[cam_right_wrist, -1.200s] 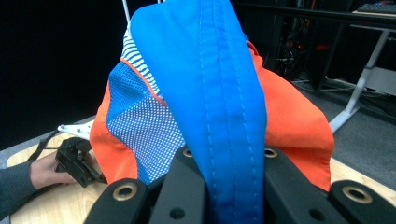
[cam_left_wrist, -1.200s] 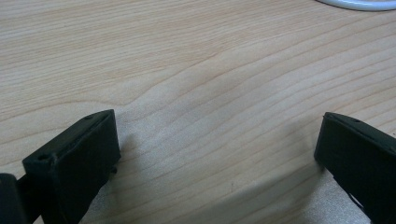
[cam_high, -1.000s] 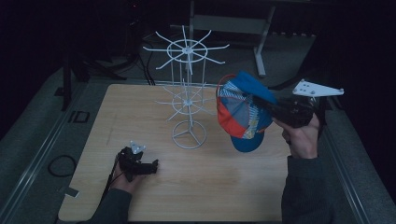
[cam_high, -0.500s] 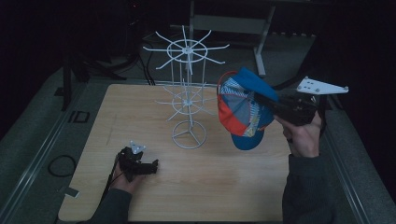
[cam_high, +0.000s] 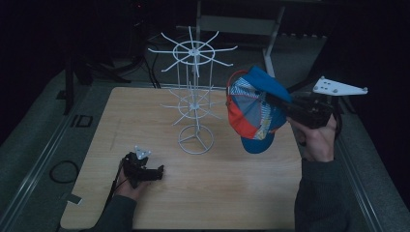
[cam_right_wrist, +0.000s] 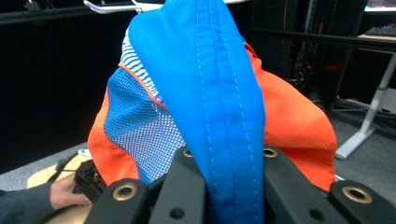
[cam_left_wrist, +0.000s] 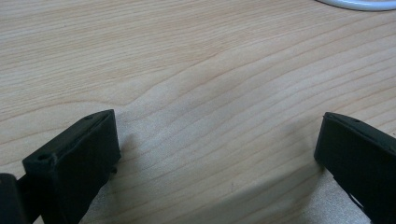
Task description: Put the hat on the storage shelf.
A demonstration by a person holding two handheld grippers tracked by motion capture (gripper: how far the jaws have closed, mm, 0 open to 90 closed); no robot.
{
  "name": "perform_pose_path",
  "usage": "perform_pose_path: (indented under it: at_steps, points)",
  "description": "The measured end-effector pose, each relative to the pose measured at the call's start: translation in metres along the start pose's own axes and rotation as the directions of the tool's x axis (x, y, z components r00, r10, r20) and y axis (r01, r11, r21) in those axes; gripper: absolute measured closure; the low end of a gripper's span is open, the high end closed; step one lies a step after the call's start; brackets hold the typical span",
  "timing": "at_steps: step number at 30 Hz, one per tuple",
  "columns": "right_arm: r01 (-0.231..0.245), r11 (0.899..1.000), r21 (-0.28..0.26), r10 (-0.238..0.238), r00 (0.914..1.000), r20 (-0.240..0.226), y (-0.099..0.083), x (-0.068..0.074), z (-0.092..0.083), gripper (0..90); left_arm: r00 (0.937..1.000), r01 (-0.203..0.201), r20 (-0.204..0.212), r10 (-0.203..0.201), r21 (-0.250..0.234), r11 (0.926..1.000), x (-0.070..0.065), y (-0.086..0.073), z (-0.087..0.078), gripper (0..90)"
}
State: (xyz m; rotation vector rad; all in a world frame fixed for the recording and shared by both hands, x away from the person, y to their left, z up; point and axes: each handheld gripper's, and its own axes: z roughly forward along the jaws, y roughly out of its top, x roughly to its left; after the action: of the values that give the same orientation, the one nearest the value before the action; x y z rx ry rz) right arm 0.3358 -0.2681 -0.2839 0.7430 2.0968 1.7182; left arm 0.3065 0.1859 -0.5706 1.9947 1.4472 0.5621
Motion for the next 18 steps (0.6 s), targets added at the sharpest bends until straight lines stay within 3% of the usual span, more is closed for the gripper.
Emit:
perform_pose_path:
  at_steps: [18]
  points:
    - [-0.004,1.0,-0.03,0.003,0.9995,-0.03,0.004,0.0013,-0.0054,88.0,1.0,0.0,0.0,0.0,0.0,1.0,0.0,0.0,0.0,0.1]
